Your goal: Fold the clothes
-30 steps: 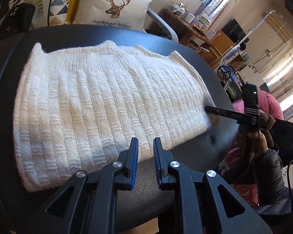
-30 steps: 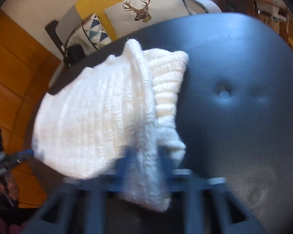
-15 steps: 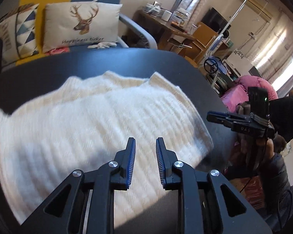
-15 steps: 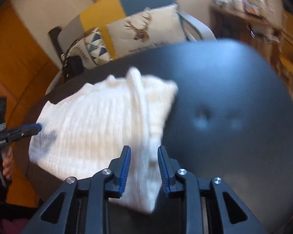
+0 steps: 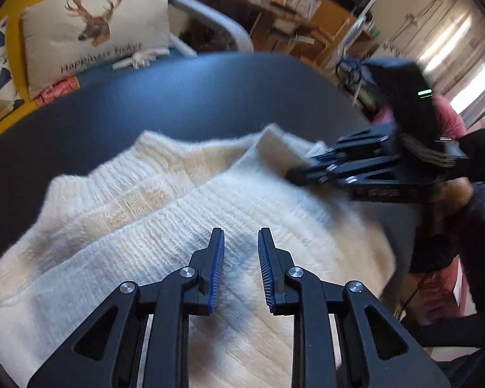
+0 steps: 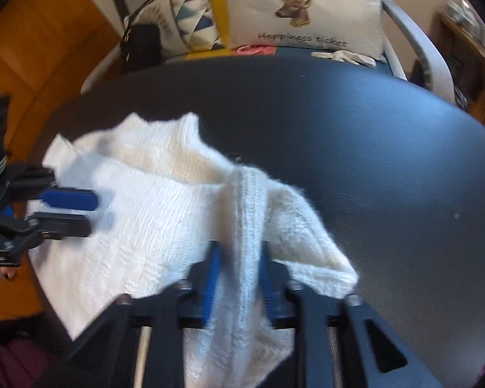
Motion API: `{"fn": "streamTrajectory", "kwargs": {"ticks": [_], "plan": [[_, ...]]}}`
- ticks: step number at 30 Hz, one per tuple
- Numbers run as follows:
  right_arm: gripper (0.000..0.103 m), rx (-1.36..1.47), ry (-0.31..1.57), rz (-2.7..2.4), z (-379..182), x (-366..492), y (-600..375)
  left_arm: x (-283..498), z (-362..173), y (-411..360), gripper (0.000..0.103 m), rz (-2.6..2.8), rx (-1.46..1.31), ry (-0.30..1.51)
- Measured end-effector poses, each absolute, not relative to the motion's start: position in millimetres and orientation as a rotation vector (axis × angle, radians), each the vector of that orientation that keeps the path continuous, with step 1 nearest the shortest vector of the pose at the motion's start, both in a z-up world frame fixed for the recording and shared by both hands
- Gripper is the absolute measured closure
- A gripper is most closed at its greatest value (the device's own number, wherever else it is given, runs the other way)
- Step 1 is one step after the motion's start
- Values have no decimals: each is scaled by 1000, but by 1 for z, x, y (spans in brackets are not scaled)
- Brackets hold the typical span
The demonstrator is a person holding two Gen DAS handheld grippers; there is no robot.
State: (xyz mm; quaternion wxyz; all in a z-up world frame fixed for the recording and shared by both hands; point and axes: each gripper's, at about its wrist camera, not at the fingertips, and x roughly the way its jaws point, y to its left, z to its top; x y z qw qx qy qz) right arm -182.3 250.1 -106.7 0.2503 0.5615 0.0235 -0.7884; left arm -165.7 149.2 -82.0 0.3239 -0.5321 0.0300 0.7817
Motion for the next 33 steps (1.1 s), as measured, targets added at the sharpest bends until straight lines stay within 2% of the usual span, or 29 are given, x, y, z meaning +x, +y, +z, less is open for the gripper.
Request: {"fn": "streamTrajectory", "kwargs": {"ticks": [2, 3, 4, 5, 7, 10, 14, 16, 17, 18, 19, 22, 25, 27, 28, 29, 31, 33], "plan": [[97, 1492, 74, -2183, -98, -172, 251, -170, -91, 157, 81, 2031, -1394, 143], [97, 1467, 61, -2204, -92, -166, 254, -167, -90, 160, 85, 2042, -1354, 185], [97, 1431, 27, -2224, -83, -160, 259, -165, -88, 163, 96, 2054, -1322, 221], [97, 1400, -18, -2249, -76, -157, 267, -165, -87, 165, 100, 2070, -1308, 234], [97, 1364, -93, -2300, -70, -153, 282, -169, -88, 166, 102, 2100, -1296, 212], [97, 1463, -159, -2336, -99, -156, 296, -182, -98, 167, 102, 2132, -1358, 191], [97, 1482, -276, -2328, -117, -156, 303, -186, -88, 156, 99, 2135, -1386, 72], [97, 1477, -272, -2327, -114, -156, 303, -183, -81, 153, 90, 2156, -1381, 109], [97, 1474, -266, -2326, -111, -157, 303, -183, -84, 156, 81, 2174, -1403, 185], [97, 1481, -254, -2322, -110, -158, 301, -185, -92, 160, 77, 2174, -1438, 266], [97, 1484, -243, -2321, -109, -160, 300, -186, -99, 164, 77, 2168, -1455, 321], [97, 1374, -293, -2355, -85, -152, 308, -179, -83, 173, 93, 2198, -1329, 345], [97, 1449, -239, -2405, -93, -148, 315, -187, -92, 180, 93, 2230, -1395, 423], [96, 1529, -259, -2376, -110, -145, 321, -183, -88, 171, 93, 2225, -1397, 330], [91, 1502, -323, -2366, -108, -138, 327, -180, -86, 165, 93, 2222, -1401, 289], [78, 1460, -398, -2355, -103, -129, 334, -174, -82, 157, 93, 2222, -1411, 259], [77, 1385, -467, -2304, -93, -106, 340, -163, -75, 139, 93, 2221, -1425, 195], [76, 1378, -442, -2263, -87, -77, 336, -148, -69, 118, 93, 2214, -1420, 137]]}}
